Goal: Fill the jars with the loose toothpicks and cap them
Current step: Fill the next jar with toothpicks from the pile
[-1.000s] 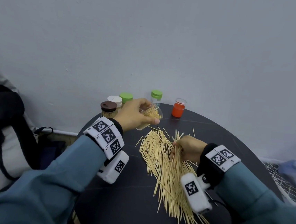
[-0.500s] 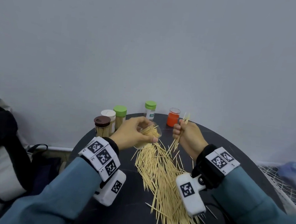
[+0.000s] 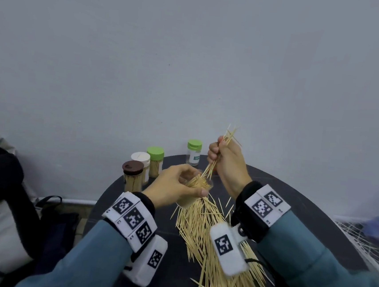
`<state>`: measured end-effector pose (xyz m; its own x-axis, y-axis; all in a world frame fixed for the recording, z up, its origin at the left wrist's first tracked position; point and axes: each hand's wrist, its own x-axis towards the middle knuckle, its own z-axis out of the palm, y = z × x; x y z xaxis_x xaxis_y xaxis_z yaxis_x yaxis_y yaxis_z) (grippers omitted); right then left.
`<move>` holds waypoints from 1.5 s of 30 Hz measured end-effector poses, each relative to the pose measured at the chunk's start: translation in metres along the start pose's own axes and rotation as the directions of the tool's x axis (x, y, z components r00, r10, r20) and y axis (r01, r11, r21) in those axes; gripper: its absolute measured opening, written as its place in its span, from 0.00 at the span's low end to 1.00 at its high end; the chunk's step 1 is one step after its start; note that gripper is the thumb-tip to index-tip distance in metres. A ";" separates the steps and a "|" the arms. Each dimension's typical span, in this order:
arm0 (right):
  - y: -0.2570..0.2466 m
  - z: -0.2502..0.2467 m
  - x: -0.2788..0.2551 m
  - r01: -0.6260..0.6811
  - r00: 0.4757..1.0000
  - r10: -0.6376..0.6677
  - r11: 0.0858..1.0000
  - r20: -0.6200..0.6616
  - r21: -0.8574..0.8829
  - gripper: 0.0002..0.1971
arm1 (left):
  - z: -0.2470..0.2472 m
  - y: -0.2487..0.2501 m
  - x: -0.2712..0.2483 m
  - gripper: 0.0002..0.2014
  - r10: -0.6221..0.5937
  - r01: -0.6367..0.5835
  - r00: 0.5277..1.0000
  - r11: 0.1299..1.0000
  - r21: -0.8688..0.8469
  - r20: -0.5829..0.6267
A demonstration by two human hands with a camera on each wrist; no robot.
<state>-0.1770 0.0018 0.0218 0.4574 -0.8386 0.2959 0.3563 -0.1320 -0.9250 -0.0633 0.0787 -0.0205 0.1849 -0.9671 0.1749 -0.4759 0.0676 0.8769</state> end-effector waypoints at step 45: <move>0.017 -0.025 -0.039 -0.018 0.989 0.022 0.999 0.146 -0.027 0.17 | 0.021 0.011 0.000 0.21 -0.022 0.028 0.999 0.983 -0.182 0.033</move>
<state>-0.2091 0.0192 -0.0118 0.5792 -0.7550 0.3074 0.3256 -0.1314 -0.9363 -0.0866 0.0739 -0.0203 0.1667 -0.9759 0.1405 -0.3066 0.0841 0.9481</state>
